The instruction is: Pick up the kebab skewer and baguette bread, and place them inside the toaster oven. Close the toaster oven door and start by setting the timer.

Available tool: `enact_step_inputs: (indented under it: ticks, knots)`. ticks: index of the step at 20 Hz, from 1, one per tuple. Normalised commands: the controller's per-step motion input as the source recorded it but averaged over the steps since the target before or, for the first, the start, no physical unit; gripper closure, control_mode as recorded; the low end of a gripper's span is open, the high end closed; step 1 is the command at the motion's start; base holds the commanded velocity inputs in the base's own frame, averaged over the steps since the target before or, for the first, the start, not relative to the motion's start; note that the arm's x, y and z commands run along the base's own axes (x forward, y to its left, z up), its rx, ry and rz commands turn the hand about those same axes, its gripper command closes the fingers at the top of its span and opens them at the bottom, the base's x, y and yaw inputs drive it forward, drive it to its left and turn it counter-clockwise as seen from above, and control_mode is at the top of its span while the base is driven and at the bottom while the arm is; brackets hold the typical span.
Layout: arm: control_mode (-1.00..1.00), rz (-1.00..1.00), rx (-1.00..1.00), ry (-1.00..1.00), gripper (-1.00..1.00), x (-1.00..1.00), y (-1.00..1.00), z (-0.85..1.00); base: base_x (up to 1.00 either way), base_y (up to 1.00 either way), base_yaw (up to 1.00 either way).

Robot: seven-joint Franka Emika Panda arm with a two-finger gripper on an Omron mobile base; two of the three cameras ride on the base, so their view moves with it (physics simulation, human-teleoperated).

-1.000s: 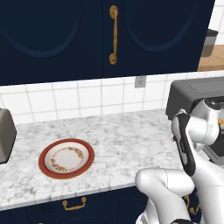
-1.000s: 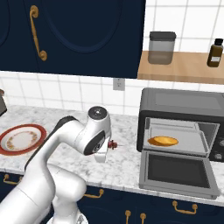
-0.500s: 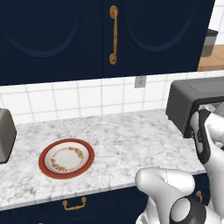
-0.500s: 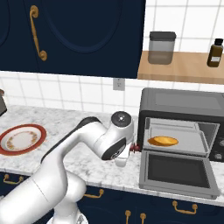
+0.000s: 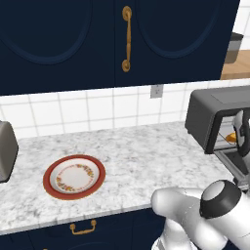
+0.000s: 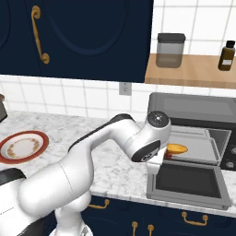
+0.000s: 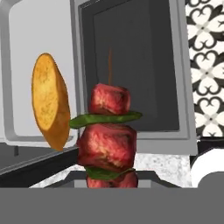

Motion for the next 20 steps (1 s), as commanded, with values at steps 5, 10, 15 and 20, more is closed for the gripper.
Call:
enact_step_inputs:
  ticks: [5, 10, 15, 20]
  knots:
    - [-1.0, -0.01, -0.03, 0.0, 1.0, 0.27, -0.51, 0.0, 0.0, 0.0, 0.0]
    - [-1.0, -0.05, -0.09, -0.01, 1.0, 0.06, -0.43, 0.0, 0.0, 0.0, 0.0]
    - [-1.0, -0.13, -0.12, 0.0, 1.0, 0.05, -0.47, 0.0, 0.0, 0.0, 0.0]
    - [-1.0, -0.1, -0.07, 0.0, 1.0, 0.1, -0.53, 0.0, 0.0, 0.0, 0.0]
